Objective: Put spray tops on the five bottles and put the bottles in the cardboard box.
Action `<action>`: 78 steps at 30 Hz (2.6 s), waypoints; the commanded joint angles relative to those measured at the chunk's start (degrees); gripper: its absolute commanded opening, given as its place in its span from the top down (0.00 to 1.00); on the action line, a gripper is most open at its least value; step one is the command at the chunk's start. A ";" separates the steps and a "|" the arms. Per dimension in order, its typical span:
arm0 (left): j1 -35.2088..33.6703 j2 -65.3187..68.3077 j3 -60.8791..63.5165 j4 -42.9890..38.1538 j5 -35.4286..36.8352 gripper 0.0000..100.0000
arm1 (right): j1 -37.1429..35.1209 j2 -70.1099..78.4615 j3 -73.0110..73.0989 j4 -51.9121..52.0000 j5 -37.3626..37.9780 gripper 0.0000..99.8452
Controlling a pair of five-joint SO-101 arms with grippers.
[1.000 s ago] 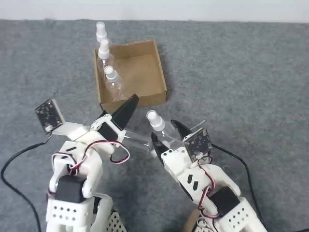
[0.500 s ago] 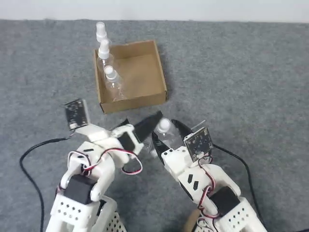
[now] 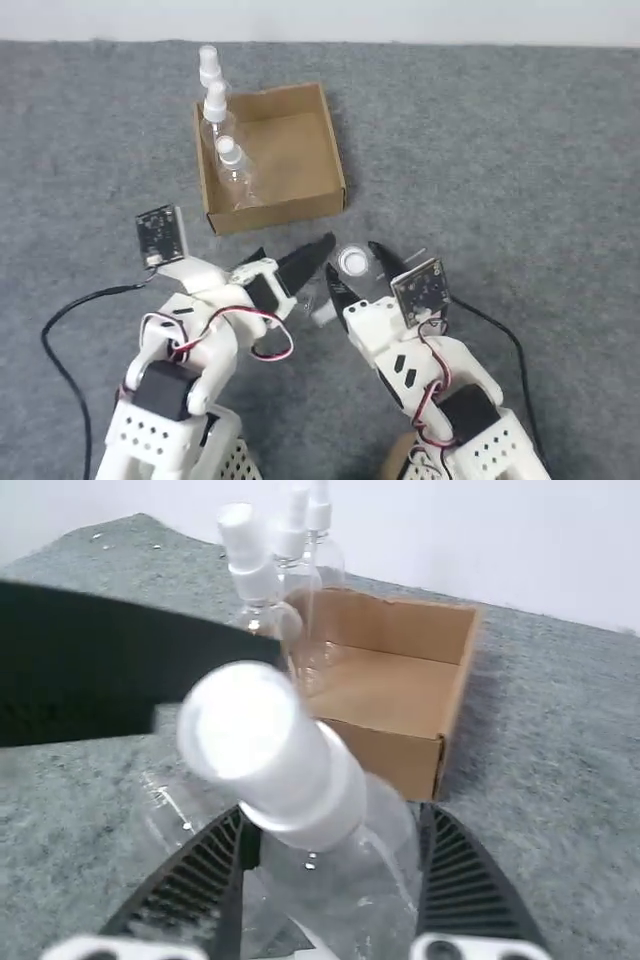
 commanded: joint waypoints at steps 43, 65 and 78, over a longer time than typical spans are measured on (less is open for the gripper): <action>-35.34 -0.79 2.86 3.43 -20.31 0.62 | 0.66 -1.27 1.41 -1.63 -0.53 0.88; -35.52 -0.79 6.90 3.43 -19.96 0.62 | 1.01 -1.19 -0.79 -0.57 -0.09 0.88; -35.25 -0.79 7.52 3.43 -19.96 0.62 | 2.77 -0.66 -9.93 6.02 0.00 0.87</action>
